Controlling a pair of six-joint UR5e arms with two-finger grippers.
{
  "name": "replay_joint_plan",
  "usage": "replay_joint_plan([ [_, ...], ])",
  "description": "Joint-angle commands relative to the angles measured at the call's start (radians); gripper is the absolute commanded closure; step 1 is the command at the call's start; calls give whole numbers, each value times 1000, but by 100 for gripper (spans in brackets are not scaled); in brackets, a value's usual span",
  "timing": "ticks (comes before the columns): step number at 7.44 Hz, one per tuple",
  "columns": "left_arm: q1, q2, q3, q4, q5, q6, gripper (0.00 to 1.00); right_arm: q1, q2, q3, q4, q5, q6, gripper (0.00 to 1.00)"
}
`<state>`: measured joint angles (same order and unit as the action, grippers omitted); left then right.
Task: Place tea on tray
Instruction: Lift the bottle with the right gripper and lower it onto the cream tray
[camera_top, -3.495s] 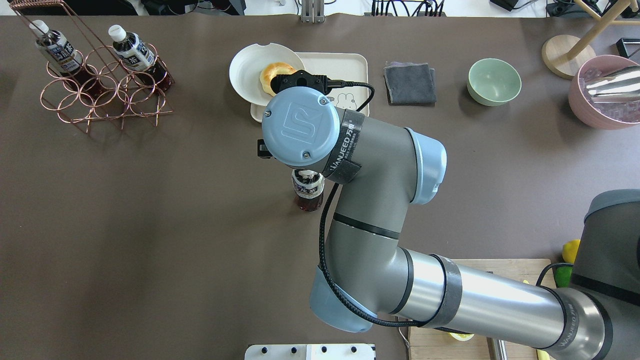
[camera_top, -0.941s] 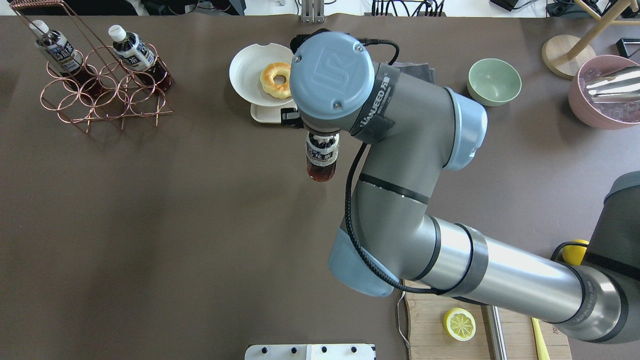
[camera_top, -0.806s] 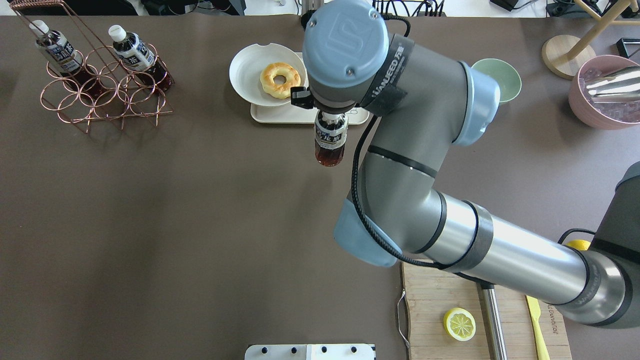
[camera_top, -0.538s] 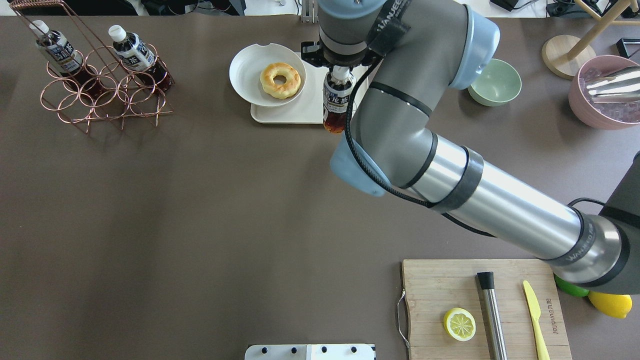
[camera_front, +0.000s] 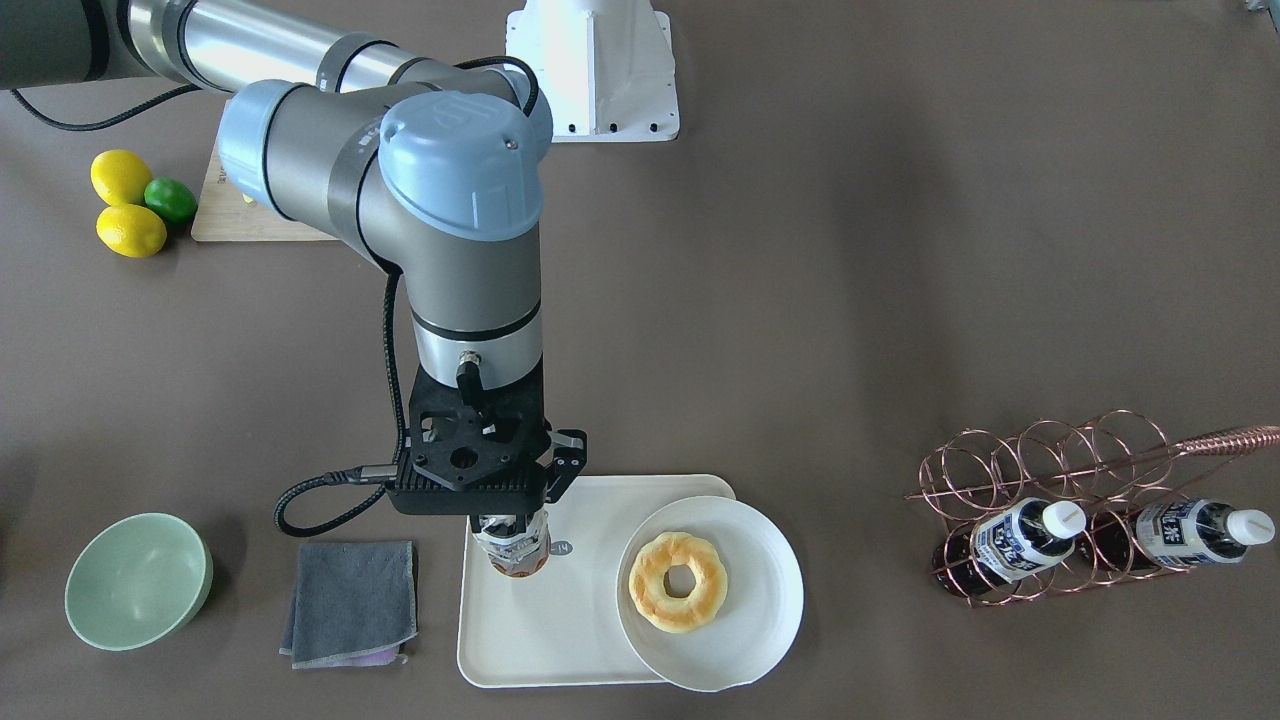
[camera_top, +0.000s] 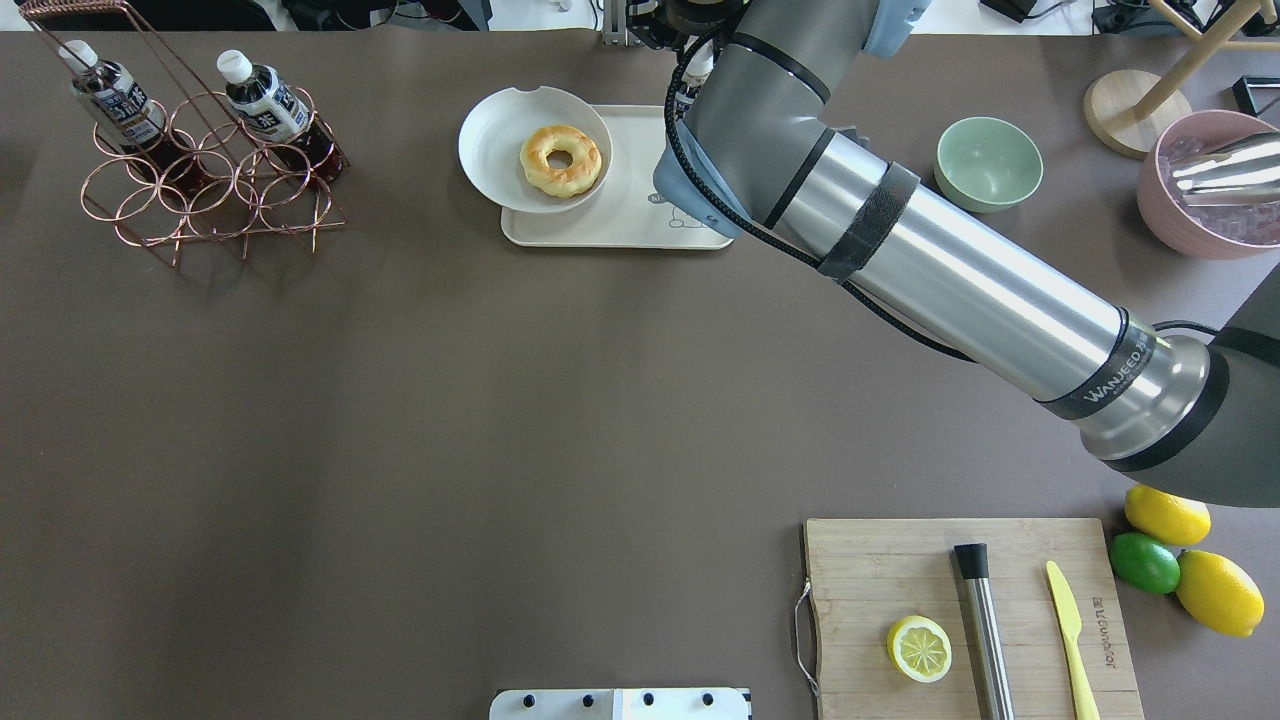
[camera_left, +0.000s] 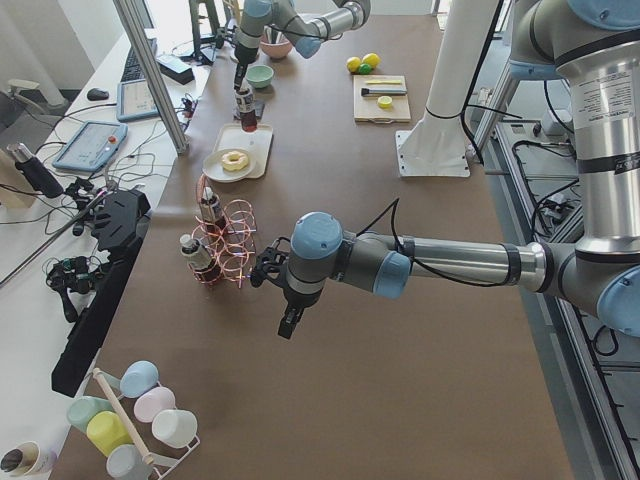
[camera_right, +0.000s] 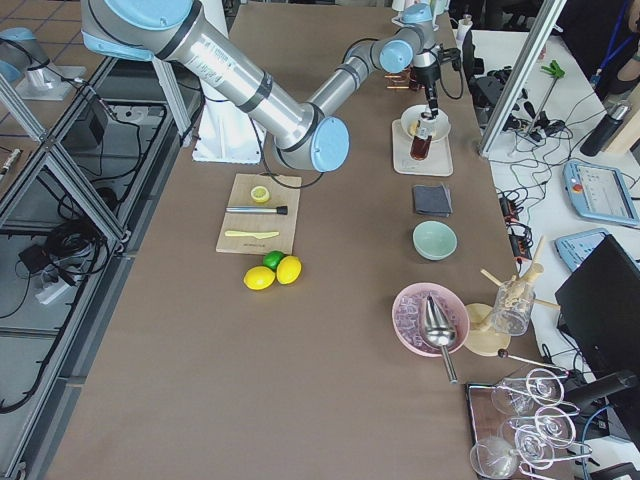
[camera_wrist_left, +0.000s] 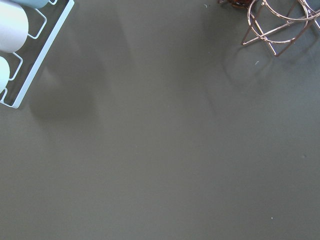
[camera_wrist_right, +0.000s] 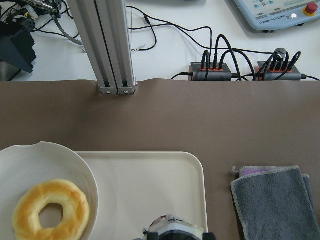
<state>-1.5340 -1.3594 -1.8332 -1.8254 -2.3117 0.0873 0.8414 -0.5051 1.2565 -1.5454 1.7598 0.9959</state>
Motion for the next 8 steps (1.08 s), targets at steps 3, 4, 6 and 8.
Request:
replay_joint_plan([
  [3,0,-12,-1,0,0,0,1,10,-39,-60,117,33,-5,100],
  [4,0,-10,-3,0,0,0,1,7,-41,-60,117,33,-5,100],
  [6,0,-10,-1,0,0,0,1,5,-39,-58,119,32,-9,100],
  [8,0,-7,-1,0,0,2,1,4,-39,-52,123,32,-14,20],
])
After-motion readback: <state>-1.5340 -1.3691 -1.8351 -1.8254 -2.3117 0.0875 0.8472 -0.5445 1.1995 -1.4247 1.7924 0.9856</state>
